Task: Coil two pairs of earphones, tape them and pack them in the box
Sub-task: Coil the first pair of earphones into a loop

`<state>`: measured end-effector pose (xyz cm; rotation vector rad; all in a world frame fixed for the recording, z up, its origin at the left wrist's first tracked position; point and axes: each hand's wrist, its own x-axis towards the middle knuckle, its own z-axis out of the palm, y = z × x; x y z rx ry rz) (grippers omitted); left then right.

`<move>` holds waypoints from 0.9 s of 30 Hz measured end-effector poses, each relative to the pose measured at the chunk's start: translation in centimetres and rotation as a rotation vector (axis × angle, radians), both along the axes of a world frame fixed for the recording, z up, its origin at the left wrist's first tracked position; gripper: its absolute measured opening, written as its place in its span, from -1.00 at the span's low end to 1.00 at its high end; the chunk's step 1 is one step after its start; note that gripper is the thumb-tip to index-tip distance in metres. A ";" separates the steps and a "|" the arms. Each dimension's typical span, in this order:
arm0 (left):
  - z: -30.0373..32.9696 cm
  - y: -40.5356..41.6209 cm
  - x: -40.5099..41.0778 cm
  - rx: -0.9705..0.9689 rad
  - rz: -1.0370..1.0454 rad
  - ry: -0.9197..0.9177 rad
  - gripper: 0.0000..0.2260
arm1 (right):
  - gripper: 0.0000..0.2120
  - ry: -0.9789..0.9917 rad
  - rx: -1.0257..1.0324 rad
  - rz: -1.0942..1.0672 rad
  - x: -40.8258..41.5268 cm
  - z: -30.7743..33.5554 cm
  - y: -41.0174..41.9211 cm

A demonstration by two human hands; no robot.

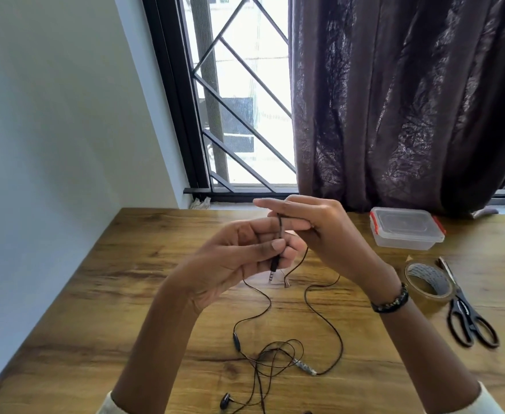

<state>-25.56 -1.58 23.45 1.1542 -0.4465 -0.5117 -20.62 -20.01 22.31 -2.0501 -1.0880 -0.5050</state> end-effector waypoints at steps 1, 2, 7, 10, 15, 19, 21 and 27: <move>0.2 -0.1 0.0 -0.018 -0.019 -0.001 -0.67 | -0.54 0.027 0.048 0.014 -0.1 0.1 0.1; 0.3 -0.2 0.0 -0.033 -0.032 -0.002 -0.66 | -0.52 0.054 0.099 0.024 -0.3 0.1 0.1; 0.9 -0.5 0.5 -0.104 -0.030 0.001 -0.65 | -0.62 0.135 0.202 -0.040 -0.6 -0.9 0.9; 1.1 -0.5 0.8 -0.148 -0.011 0.003 -0.64 | -0.82 0.116 0.214 -0.159 -1.1 -2.1 1.4; 1.1 -0.5 1.3 -0.133 0.085 -0.042 -0.60 | -0.79 0.157 0.219 -0.150 -3.1 -2.7 2.0; 0.8 -0.4 1.7 -0.059 0.205 -0.106 -0.59 | -0.84 0.201 0.168 -0.167 -4.5 -3.4 2.0; 0.6 -0.2 1.8 -0.030 0.230 -0.124 -0.60 | -0.75 0.186 0.151 -0.203 -5.1 -3.4 1.8; 0.2 -0.2 1.7 0.074 0.260 -0.206 -0.60 | -0.63 0.111 -0.023 -0.280 -6.6 -1.9 0.9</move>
